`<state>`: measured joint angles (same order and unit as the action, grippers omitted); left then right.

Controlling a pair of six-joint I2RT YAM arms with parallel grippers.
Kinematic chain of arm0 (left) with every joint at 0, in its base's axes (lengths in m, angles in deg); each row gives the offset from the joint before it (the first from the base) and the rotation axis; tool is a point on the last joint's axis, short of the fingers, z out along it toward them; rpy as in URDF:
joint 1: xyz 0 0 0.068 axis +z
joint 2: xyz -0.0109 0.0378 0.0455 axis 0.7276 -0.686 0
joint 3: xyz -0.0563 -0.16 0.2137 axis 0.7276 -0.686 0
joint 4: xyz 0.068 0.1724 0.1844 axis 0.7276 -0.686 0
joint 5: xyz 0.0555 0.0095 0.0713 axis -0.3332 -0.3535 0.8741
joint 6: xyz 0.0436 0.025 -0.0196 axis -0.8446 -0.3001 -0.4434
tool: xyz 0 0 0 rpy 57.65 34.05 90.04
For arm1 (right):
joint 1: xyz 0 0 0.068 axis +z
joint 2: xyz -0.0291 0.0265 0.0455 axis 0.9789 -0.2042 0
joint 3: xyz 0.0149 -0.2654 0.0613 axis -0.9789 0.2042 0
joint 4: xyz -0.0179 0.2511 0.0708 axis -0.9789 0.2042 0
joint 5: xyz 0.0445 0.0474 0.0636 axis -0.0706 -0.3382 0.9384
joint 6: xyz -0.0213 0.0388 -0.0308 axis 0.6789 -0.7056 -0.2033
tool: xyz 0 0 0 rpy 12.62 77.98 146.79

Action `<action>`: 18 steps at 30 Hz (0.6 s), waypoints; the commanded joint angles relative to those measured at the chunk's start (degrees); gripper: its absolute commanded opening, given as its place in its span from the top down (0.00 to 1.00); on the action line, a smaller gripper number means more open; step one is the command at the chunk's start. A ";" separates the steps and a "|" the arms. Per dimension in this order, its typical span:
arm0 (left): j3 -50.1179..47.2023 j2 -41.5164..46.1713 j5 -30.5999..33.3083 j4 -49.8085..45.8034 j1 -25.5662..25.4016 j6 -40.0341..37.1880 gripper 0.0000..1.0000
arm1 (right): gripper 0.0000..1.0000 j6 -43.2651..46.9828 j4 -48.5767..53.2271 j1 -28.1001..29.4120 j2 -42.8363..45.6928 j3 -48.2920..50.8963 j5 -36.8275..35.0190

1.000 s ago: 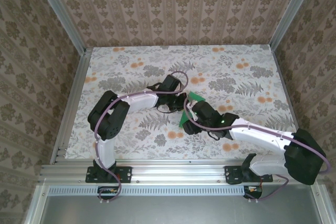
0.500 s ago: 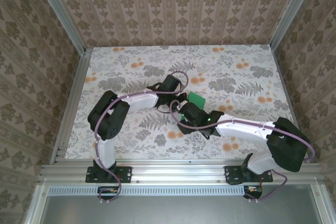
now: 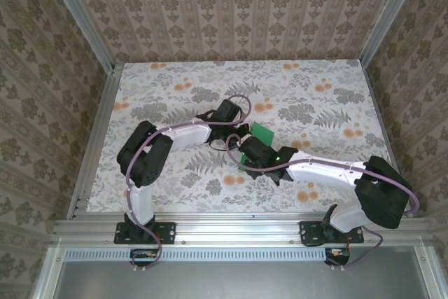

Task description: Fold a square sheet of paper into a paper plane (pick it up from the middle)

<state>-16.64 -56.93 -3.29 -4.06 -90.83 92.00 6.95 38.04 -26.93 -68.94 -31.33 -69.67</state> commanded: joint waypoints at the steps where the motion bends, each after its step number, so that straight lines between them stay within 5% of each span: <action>1: 1.35 -0.03 -0.09 -1.81 0.02 -1.46 0.92 | 0.92 -0.70 2.40 0.39 0.61 -1.82 -1.19; 6: 1.01 0.89 0.77 -2.50 0.09 -1.81 0.89 | 1.00 -1.00 2.40 0.38 1.04 -1.93 -0.35; 14: -2.10 6.44 6.43 -5.73 1.59 -2.93 0.53 | 1.00 -4.87 0.14 0.29 1.86 -1.67 5.65; 18: -6.45 11.87 10.09 -6.78 3.50 -3.00 0.46 | 1.00 -9.84 -2.33 0.27 1.28 -1.43 7.88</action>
<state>-20.70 -50.00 2.63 -8.01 -88.75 89.92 1.90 37.76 -26.93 -68.26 -31.99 -64.79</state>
